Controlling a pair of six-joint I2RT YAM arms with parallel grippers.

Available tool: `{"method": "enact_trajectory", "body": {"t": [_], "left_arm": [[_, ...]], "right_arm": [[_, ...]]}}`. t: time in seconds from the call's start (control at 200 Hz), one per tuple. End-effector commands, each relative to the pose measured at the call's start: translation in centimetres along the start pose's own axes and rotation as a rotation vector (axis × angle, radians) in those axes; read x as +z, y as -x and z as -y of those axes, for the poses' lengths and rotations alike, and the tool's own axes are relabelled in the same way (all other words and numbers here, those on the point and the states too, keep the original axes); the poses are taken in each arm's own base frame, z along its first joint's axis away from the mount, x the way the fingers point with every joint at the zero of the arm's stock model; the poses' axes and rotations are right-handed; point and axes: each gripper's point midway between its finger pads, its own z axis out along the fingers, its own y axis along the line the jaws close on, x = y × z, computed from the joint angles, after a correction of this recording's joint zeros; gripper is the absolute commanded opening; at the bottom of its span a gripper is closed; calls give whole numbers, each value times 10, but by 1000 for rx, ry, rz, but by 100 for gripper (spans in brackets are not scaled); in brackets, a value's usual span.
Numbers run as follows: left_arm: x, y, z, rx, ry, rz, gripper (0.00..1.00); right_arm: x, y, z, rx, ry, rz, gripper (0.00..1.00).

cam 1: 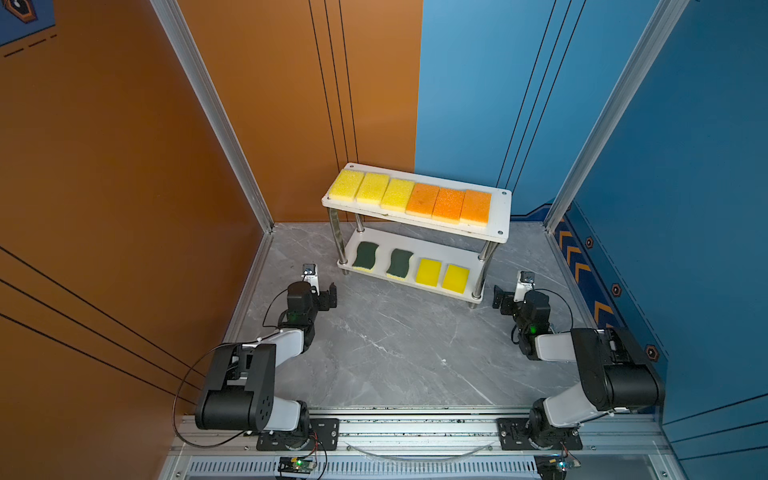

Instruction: Place and organize the cleaning sponges onto the shelf

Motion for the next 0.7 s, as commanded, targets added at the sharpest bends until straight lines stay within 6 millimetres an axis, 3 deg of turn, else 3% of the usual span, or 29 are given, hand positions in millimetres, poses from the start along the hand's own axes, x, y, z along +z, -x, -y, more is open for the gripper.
{"method": "enact_trajectory", "body": {"t": [0.0, 0.255, 0.691], "left_arm": [[0, 5, -4, -3, 25, 34, 98], [9, -5, -5, 8, 50, 55, 98], [7, -11, -12, -5, 94, 85, 98]], "right_arm": [[4, 9, 0, 20, 9, 22, 100], [4, 9, 0, 19, 10, 22, 100], [4, 9, 0, 19, 9, 23, 100]]}}
